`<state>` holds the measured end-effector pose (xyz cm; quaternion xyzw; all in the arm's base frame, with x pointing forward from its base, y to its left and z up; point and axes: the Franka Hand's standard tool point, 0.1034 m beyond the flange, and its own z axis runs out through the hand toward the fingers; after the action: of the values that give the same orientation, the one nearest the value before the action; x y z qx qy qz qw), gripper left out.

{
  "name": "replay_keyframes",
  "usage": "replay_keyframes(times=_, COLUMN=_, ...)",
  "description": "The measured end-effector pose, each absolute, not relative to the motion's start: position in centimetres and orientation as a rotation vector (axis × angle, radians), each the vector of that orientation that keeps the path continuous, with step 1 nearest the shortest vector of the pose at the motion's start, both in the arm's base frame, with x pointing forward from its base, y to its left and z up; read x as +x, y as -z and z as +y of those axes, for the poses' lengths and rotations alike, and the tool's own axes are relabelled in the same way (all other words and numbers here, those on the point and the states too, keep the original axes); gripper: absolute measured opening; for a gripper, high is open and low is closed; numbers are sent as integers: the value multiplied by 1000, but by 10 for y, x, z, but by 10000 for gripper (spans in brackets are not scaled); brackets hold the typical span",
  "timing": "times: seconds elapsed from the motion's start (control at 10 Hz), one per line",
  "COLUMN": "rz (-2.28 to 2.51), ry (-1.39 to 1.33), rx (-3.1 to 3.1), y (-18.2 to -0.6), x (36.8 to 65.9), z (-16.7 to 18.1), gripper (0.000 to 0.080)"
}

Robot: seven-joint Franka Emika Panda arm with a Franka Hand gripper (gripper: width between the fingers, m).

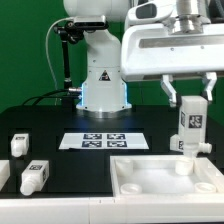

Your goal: Assemble one leg

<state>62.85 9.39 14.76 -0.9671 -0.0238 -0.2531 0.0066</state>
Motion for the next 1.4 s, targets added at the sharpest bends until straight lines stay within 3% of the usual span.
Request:
replay_keyframes(times=0.5, rz=-71, ry=786, rx=-3027, y=-144, x=627, z=94, gripper=287)
replay_keyframes(times=0.8, rz=-99, ry=832, rx=-3029, y=-115, x=622, z=102, gripper=287)
replay_keyframes(times=1.4, rz=-132, ry=825, rx=-3028, y=-105, x=617, z=113, gripper=287)
